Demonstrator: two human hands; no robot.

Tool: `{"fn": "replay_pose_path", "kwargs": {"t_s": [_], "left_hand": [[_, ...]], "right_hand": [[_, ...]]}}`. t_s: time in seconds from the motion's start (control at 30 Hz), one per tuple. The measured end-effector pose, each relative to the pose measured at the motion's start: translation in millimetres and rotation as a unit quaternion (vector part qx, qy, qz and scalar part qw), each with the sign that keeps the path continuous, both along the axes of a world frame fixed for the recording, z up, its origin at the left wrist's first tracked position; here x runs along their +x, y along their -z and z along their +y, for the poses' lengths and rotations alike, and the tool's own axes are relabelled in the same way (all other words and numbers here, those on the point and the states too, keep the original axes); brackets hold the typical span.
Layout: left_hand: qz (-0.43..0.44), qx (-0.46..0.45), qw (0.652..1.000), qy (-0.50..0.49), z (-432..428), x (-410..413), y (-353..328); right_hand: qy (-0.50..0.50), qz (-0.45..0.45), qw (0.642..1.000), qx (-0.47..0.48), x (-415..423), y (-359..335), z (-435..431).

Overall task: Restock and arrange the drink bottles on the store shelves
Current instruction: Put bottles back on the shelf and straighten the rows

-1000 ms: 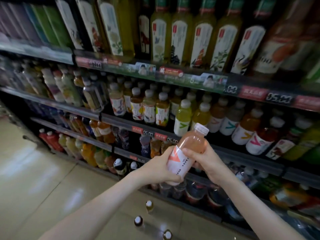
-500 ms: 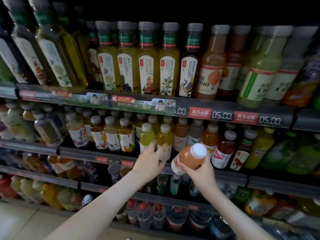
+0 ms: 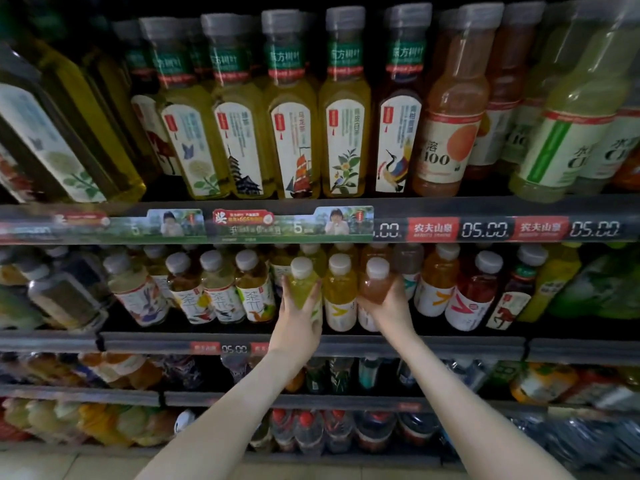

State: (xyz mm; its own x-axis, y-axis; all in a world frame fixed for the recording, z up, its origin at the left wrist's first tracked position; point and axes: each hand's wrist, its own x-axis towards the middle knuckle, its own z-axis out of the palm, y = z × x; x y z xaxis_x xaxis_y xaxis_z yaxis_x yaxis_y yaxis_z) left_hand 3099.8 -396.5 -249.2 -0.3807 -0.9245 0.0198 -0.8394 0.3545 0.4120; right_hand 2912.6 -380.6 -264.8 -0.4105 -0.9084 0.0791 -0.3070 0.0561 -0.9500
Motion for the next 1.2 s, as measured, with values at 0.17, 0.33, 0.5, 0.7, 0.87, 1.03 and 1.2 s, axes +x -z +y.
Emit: {"fn": "replay_pose_path", "kwargs": {"t_s": [0.17, 0.33, 0.5, 0.7, 0.87, 1.03, 1.2], "left_hand": [[0.044, -0.043, 0.998, -0.012, -1.6, -4.9, 18.2], [0.128, -0.059, 0.990, -0.019, 4.8, -13.0, 30.0], [0.123, -0.055, 0.990, -0.051, 36.0, -25.3, 62.7], [0.112, 0.083, 0.989, 0.058, 127.4, -42.5, 151.9], [0.063, 0.253, 0.961, 0.089, 206.7, -63.9, 271.9], [0.082, 0.357, 0.931, -0.007, 278.2, -82.2, 413.4], [0.036, 0.381, 0.923, -0.038, 303.3, -85.5, 523.5]], "right_hand": [[0.005, -0.013, 0.998, 0.066, -5.6, -5.3, -13.2], [0.024, 0.076, 0.994, 0.076, -2.1, 13.6, 22.2], [0.048, 0.130, 0.980, 0.140, -11.3, 64.7, 91.1], [0.000, 0.133, 0.932, 0.336, -58.2, 170.2, 202.7], [-0.069, 0.154, 0.865, 0.472, -100.9, 282.6, 291.5], [-0.099, 0.127, 0.825, 0.541, -119.4, 409.1, 338.5], [-0.128, 0.122, 0.832, 0.526, -102.7, 546.0, 328.5]]}}
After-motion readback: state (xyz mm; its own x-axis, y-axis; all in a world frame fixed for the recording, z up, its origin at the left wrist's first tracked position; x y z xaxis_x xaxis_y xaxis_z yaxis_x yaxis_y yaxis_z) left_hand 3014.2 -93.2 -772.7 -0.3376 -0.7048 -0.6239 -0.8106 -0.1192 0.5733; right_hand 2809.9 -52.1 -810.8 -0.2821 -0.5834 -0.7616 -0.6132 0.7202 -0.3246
